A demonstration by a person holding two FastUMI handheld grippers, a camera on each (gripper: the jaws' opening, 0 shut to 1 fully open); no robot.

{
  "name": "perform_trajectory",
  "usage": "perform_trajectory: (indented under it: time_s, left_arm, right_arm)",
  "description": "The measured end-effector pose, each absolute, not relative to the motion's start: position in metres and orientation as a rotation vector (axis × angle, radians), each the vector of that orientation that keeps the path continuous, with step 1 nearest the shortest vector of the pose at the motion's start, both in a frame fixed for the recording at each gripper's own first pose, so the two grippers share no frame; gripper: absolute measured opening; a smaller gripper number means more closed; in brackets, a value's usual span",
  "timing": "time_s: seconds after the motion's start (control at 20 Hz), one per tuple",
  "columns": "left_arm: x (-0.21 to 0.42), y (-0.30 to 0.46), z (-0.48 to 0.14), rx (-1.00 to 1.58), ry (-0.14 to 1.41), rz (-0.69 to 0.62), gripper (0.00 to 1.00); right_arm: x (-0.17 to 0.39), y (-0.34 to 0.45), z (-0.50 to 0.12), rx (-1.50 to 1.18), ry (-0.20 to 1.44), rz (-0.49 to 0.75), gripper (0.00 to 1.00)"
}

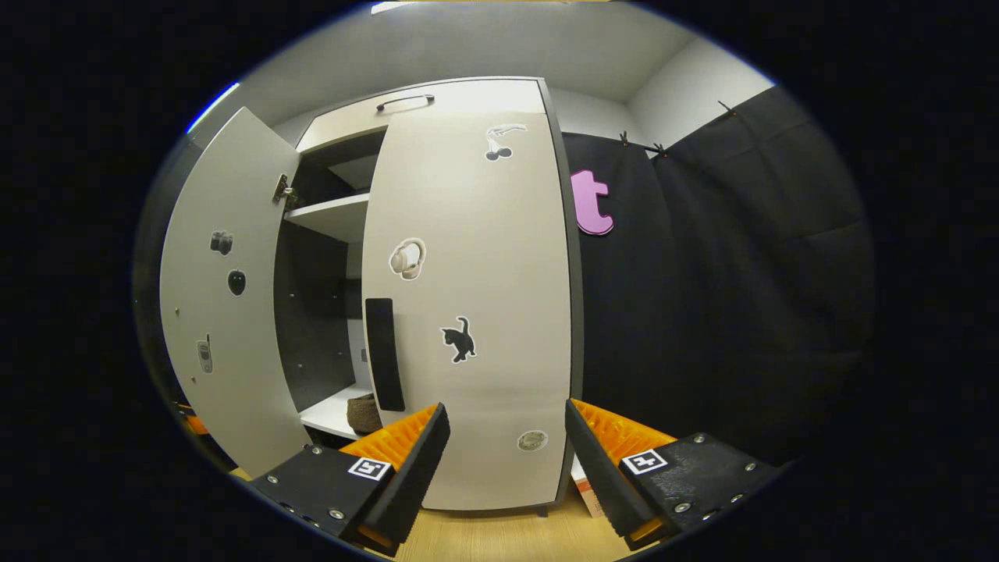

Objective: Grab one shoe with the right hand and put it into the shoe cabinet, grab the other shoe with the left hand and put it into the shoe cabinet; then close the right door with the right hand and the left door with the left hand.

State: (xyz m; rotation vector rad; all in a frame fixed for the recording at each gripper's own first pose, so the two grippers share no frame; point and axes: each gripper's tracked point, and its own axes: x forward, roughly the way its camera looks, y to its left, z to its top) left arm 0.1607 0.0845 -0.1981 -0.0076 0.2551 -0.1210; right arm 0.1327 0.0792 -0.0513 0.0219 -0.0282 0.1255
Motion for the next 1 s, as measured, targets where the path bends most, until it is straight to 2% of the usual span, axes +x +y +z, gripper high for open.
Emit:
perform_trajectory:
  time_s: [0.5,0.55,0.6,0.8,0.85,1.0]
  left_arm:
    - [0.209,-0.043,-0.22,-0.043,0.242,-0.296,0.97]
    - [0.222,-0.051,-0.223,-0.055,0.239,-0.295,0.95]
    - [0.237,-0.054,-0.226,-0.061,0.238,-0.282,0.99]
    - [0.288,-0.057,-0.225,-0.068,0.226,-0.232,0.97]
    - [0.292,-0.056,-0.222,-0.071,0.221,-0.217,1.0]
    - [0.298,-0.057,-0.218,-0.062,0.213,-0.196,1.0]
  right_arm:
    - [0.116,0.028,-0.036,0.002,-0.065,0.098,0.92]
    - [0.117,0.023,-0.035,-0.005,-0.066,0.094,0.92]
    - [0.117,0.019,-0.035,-0.007,-0.067,0.092,0.92]
    - [0.123,0.005,-0.03,-0.007,-0.076,0.085,0.92]
    - [0.126,0.002,-0.031,-0.007,-0.076,0.084,0.92]
    - [0.135,0.002,-0.038,0.002,-0.055,0.092,0.92]
